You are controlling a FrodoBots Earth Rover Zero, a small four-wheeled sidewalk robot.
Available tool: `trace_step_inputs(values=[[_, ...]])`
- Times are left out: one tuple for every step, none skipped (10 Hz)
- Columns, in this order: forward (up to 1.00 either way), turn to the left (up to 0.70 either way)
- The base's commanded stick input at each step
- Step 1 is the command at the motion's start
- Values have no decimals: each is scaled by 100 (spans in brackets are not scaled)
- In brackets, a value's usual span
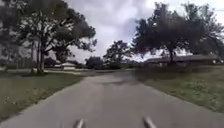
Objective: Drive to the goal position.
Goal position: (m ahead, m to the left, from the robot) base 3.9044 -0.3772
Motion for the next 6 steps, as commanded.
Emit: trace_step_inputs(values=[[70,0],[70,0],[70,0],[70,0],[70,0],[70,0]])
